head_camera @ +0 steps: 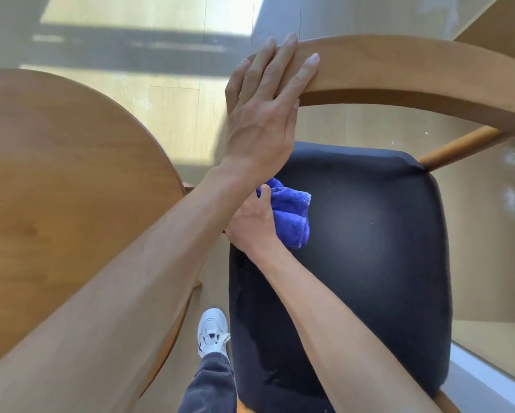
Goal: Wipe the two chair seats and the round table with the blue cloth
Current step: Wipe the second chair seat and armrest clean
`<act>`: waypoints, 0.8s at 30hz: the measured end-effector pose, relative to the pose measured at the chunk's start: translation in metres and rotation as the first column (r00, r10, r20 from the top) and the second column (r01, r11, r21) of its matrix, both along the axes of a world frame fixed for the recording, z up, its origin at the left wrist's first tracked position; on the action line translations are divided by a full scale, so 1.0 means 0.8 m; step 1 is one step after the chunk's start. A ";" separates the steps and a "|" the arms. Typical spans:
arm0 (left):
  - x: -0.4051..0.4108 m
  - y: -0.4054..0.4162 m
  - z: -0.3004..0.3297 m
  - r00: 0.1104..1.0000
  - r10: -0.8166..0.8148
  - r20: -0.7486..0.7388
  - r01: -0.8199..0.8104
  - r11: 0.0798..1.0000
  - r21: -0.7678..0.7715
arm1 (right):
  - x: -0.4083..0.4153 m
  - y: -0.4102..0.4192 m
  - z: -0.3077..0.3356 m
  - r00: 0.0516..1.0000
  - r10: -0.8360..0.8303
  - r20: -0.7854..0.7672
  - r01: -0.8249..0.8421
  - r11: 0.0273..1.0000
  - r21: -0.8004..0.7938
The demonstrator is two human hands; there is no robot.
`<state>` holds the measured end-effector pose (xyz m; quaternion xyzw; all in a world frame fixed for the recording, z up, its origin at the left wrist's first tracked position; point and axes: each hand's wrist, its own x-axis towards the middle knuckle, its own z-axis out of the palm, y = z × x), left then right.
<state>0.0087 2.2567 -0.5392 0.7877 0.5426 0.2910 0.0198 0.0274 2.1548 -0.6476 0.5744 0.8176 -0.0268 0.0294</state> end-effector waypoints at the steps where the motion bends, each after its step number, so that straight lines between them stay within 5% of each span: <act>1: -0.001 -0.001 0.001 1.000 -0.009 -0.007 0.009 1.000 -0.008 | 0.003 -0.009 0.003 1.000 0.006 -0.007 -0.006 1.000 0.014; 11: -0.029 -0.006 0.016 0.983 -0.180 0.026 0.182 0.971 -0.152 | 0.002 -0.181 0.002 0.975 0.138 -0.176 -0.156 0.983 -0.097; 17: -0.027 -0.025 0.020 0.990 -0.123 -0.074 0.110 0.981 -0.162 | 0.031 -0.345 -0.003 0.901 0.307 -0.307 -0.349 0.933 -0.092; 24: -0.015 -0.036 0.026 0.990 -0.055 -0.127 0.023 0.970 -0.243 | 0.067 -0.310 0.022 0.837 0.437 -0.328 -0.501 0.855 -0.138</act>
